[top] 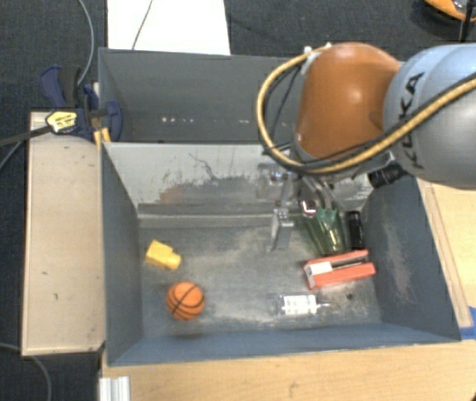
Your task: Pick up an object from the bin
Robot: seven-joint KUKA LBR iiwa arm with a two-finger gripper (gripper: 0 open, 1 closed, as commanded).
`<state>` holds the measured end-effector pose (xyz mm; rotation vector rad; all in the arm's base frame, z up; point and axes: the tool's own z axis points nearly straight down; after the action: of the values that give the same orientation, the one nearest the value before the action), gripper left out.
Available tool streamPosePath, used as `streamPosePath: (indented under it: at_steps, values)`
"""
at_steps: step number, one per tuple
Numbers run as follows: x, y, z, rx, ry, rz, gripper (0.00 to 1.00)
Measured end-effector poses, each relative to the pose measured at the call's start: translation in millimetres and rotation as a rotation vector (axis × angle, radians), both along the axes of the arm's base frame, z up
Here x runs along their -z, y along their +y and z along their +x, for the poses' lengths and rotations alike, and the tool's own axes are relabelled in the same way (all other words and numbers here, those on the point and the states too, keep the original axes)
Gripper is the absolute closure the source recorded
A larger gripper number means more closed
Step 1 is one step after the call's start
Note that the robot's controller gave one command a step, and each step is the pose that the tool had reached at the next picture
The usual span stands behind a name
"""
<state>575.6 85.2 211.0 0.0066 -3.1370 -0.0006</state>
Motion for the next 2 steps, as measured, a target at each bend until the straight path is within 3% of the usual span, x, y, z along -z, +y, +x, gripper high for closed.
streamPosePath:
  at_steps: [1,2]
  values:
    - [-4.7,-0.4,1.1,0.002,-0.007,0.001,0.00]
    - [2.1,38.7,-4.2,-0.023,-0.006,-0.002,0.00]
